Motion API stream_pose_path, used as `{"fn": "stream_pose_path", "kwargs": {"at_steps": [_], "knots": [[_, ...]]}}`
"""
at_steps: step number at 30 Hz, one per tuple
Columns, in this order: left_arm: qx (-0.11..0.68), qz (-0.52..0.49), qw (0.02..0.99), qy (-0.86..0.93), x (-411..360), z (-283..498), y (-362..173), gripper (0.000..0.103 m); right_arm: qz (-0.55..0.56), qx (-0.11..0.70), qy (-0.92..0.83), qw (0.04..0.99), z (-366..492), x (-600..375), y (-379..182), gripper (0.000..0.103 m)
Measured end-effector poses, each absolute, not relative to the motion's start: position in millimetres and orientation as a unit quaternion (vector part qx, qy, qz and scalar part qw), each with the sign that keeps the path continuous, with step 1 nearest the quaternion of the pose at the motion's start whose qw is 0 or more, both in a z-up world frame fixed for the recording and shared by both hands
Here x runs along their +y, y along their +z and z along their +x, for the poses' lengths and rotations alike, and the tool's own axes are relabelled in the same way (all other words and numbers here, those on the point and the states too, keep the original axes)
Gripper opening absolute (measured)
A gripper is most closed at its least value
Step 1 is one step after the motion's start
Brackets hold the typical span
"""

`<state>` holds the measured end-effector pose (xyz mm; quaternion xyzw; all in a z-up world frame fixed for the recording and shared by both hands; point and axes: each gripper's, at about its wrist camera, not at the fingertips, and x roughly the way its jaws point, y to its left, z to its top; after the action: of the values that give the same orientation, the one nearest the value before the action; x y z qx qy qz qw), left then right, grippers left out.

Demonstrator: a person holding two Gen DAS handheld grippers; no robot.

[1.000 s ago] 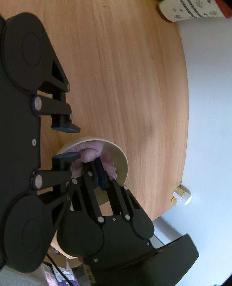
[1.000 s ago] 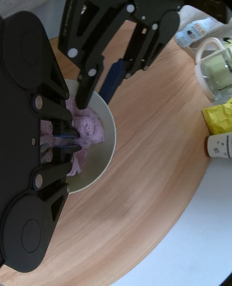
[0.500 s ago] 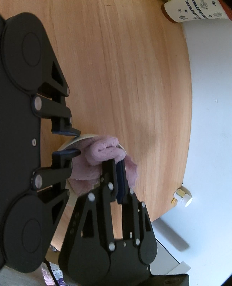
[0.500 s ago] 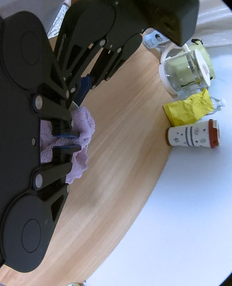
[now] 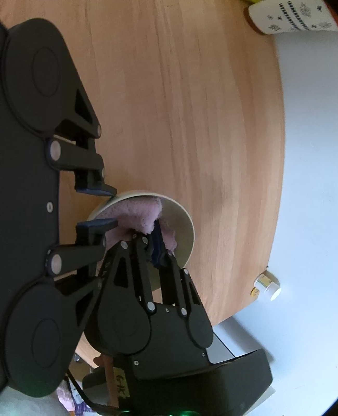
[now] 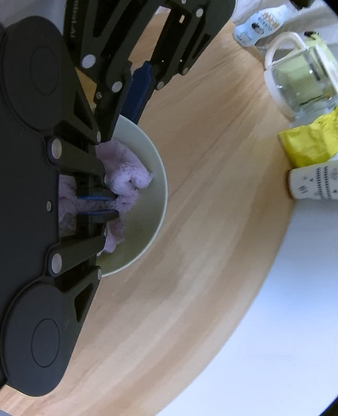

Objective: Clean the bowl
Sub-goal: 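Wipe the bowl's inside with the towel in the right tool while the left tool holds the rim, then rub the towel around the bowl's inner wall with the right tool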

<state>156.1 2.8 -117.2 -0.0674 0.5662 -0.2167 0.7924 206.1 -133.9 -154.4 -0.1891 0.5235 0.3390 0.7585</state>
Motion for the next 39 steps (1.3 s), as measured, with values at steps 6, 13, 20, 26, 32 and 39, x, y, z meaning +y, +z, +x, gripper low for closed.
{"fn": "stream_pose_path", "kwargs": {"at_steps": [6,13,20,26,32,39], "knots": [[0.561,-0.075,0.795,-0.216,11.3,164.0,-106.5,0.039,-0.177,0.513,0.333,0.771,200.6,-149.9,-130.9,0.009],[0.547,-0.035,0.804,-0.232,8.3,179.7,-92.4,0.041,-0.142,0.457,0.299,0.825,188.3,-167.9,-104.2,0.009],[0.557,0.020,0.787,-0.264,-7.0,192.9,-102.6,0.014,-0.141,0.446,0.277,0.839,182.9,-162.6,-118.8,0.009],[0.551,0.034,0.784,-0.284,-13.8,188.6,-104.8,0.010,-0.149,0.448,0.253,0.844,182.6,-161.4,-131.8,0.008],[0.551,0.034,0.781,-0.292,-16.6,184.8,-104.1,0.012,-0.129,0.471,0.238,0.839,190.8,-164.7,-147.8,0.008],[0.562,0.018,0.776,-0.287,-18.6,178.9,-103.9,0.016,-0.079,0.507,0.259,0.818,202.7,-173.0,-160.0,0.009]]}}
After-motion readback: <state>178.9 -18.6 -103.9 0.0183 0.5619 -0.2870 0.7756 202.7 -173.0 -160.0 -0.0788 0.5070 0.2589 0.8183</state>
